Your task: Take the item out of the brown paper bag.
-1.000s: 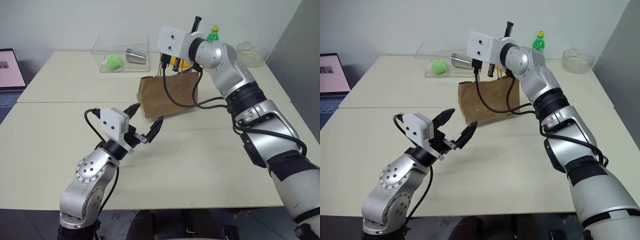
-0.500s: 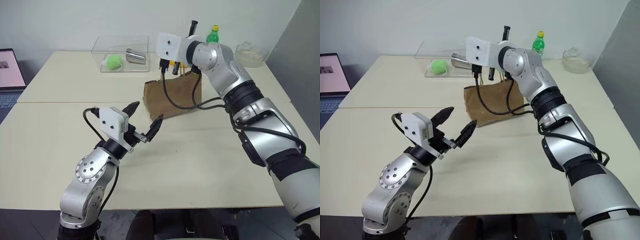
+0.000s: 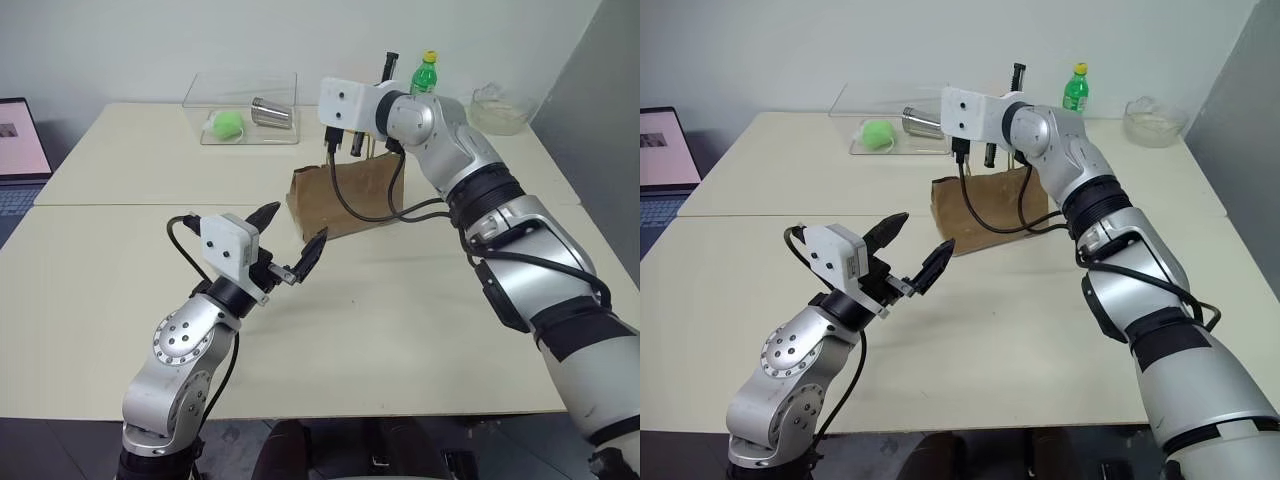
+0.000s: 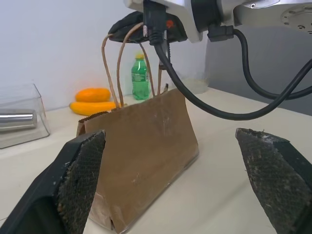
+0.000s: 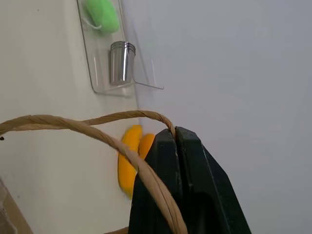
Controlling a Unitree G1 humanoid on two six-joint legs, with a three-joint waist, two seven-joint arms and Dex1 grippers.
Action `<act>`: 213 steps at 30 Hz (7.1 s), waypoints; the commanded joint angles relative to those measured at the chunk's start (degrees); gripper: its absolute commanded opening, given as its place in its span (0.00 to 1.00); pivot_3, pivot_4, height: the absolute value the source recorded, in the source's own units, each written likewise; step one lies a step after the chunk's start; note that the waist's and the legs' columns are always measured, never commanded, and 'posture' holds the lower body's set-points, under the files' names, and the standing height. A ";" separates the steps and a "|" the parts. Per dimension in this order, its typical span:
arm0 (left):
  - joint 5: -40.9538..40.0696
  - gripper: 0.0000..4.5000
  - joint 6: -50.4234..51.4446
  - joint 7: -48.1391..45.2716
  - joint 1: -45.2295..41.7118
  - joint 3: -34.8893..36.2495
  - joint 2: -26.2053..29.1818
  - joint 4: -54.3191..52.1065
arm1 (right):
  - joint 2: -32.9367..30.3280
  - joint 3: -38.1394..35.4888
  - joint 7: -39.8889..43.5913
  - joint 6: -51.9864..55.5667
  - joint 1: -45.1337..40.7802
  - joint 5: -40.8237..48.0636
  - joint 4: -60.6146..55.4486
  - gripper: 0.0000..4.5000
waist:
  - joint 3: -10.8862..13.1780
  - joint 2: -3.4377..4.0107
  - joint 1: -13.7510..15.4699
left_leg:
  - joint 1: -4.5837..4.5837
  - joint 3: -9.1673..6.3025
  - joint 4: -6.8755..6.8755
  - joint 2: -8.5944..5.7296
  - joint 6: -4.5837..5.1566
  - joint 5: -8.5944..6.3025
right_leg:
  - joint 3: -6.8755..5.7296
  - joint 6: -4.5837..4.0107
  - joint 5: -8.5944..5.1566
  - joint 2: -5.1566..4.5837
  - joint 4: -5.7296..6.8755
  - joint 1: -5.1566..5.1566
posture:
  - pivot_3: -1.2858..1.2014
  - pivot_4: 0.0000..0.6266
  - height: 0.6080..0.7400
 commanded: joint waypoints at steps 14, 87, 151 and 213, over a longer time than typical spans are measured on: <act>1.02 1.00 -2.85 -1.08 -1.55 -0.58 -0.72 0.99 | -0.80 -5.47 0.63 4.14 -6.72 5.30 6.52 0.01 | 0.00 0.00 0.02 | 0.00 0.02 0.01 -0.01 0.00 0.00 | -0.01 0.00 0.00 0.00 -0.01 0.01 | 0.52 0.24 1.00; -6.41 1.00 2.31 -18.82 -11.44 5.69 15.68 21.05 | -16.96 -19.12 22.06 32.60 67.37 38.58 -86.71 1.00 | -0.14 -0.20 0.10 | 0.32 0.09 0.08 0.24 -0.01 0.00 | 0.08 0.23 0.00 0.44 -0.04 0.23 | 0.52 0.24 1.00; 11.99 0.41 -18.97 -16.90 -48.16 4.12 9.24 72.33 | -18.12 -19.43 12.47 40.89 69.84 46.52 -96.46 1.00 | -0.21 -0.32 0.67 | 0.20 0.22 0.32 -0.06 -0.04 0.03 | -0.07 0.37 0.10 0.71 0.03 0.23 | 0.52 0.24 1.00; 14.63 0.58 -29.66 -69.39 -30.96 -9.43 19.15 46.40 | -26.54 -22.55 12.28 44.00 78.56 49.50 -104.45 1.00 | -0.23 -0.29 -0.05 | 0.10 -0.01 0.84 -0.10 0.06 -0.02 | 0.07 0.52 0.03 0.32 0.59 0.17 | 0.52 0.24 1.00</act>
